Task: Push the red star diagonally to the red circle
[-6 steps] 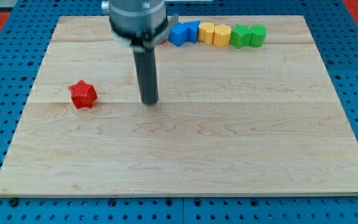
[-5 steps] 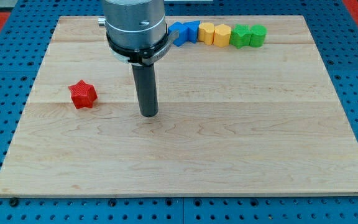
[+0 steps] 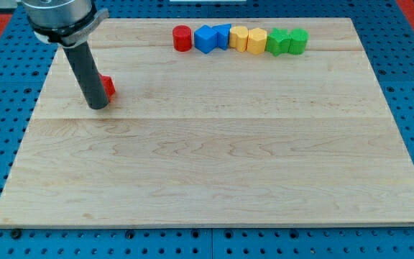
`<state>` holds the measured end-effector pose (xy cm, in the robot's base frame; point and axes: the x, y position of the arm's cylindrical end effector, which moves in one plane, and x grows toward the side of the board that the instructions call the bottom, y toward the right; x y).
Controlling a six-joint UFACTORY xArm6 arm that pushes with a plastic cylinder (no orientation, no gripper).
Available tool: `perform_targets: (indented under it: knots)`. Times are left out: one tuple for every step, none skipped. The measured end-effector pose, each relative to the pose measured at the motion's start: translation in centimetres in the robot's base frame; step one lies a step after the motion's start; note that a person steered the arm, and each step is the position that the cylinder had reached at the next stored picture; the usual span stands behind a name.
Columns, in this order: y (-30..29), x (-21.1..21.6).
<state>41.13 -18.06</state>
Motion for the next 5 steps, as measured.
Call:
perform_targets:
  knots:
    - [0.0, 0.0]
    - [-0.5, -1.2]
    - [-0.6, -4.6]
    - [-0.6, -7.3]
    - [-0.6, -9.1]
